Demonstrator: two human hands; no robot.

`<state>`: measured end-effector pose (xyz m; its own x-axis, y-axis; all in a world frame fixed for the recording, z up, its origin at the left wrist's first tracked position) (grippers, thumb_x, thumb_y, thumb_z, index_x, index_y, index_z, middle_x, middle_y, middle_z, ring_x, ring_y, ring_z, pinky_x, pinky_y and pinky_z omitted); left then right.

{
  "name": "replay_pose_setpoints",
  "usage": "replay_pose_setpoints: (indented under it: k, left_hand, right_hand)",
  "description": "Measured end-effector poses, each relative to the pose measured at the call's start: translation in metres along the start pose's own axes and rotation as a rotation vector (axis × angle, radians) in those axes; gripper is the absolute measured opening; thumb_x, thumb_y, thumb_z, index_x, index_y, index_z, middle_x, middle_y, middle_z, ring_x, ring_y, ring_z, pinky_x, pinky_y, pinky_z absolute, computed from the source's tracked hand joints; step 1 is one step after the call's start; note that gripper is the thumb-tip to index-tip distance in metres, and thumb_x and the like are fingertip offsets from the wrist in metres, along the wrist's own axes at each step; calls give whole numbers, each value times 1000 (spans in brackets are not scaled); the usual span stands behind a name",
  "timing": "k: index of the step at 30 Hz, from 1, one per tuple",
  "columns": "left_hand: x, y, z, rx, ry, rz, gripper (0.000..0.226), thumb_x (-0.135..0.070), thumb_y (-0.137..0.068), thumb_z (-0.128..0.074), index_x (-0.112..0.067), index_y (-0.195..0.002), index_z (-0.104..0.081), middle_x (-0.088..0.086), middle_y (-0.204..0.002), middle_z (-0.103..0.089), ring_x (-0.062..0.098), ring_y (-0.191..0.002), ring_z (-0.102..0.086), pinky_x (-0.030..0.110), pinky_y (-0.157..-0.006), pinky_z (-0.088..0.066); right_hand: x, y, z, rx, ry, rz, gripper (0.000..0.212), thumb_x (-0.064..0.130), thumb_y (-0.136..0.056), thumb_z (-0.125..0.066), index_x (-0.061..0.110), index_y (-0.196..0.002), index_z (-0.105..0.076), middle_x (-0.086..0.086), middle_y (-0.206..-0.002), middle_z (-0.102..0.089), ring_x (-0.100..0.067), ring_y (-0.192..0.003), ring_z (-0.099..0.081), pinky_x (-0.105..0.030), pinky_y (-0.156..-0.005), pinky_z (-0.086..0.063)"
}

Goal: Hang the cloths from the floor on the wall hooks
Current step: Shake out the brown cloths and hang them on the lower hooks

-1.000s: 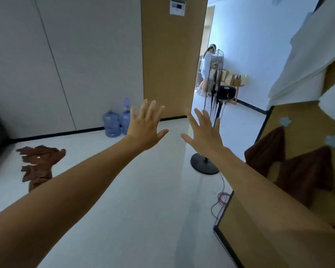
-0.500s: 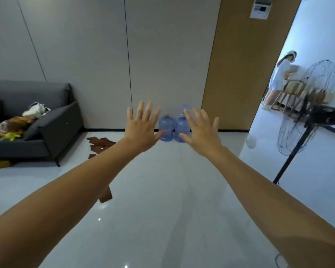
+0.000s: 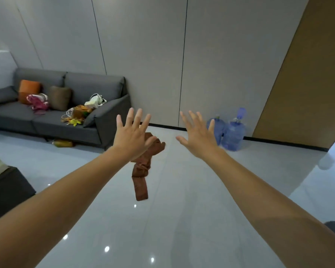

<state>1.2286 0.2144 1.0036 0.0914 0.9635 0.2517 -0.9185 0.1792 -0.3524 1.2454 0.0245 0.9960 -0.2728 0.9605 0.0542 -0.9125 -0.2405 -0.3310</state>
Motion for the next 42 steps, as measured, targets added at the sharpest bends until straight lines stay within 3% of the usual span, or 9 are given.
replay_pose_setpoints:
  k: [19, 34, 42]
  left_hand:
    - [113, -186, -152, 168, -107, 349, 78, -68, -92, -18, -24, -154, -3, 8, -162, -1, 31, -148, 3, 58, -116, -12]
    - [216, -388, -274, 138, -27, 340, 78, -68, -92, -21, -24, -154, -5, 9, -162, -4, 32, -148, 2, 58, -116, -10]
    - [245, -464, -356, 194, -23, 359, 77, -67, -93, -21, -23, -154, -7, 9, -161, -6, 31, -148, 0, 57, -116, -11]
  right_hand:
    - [18, -302, -157, 70, -73, 334, 78, 58, -96, -41, 32, -154, 4, -3, -163, -3, -26, -150, 1, -65, -113, -5]
    - [39, -525, -256, 90, -49, 308, 78, 59, -96, -39, 34, -154, 7, -3, -163, -2, -26, -150, 3, -64, -114, -4]
    - [33, -608, -346, 169, -58, 297, 78, 62, -95, -39, 34, -154, 3, -2, -163, -5, -26, -150, -1, -63, -114, -6]
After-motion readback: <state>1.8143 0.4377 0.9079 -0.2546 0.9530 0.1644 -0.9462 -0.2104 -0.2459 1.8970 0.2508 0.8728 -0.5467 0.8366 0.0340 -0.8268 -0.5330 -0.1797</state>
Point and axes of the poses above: each hand's wrist, its own y-axis away from the middle knuckle, its own z-axis out of the back of the hand, x = y × z, the point moved 8 cm from there along -y, towards the middle knuckle
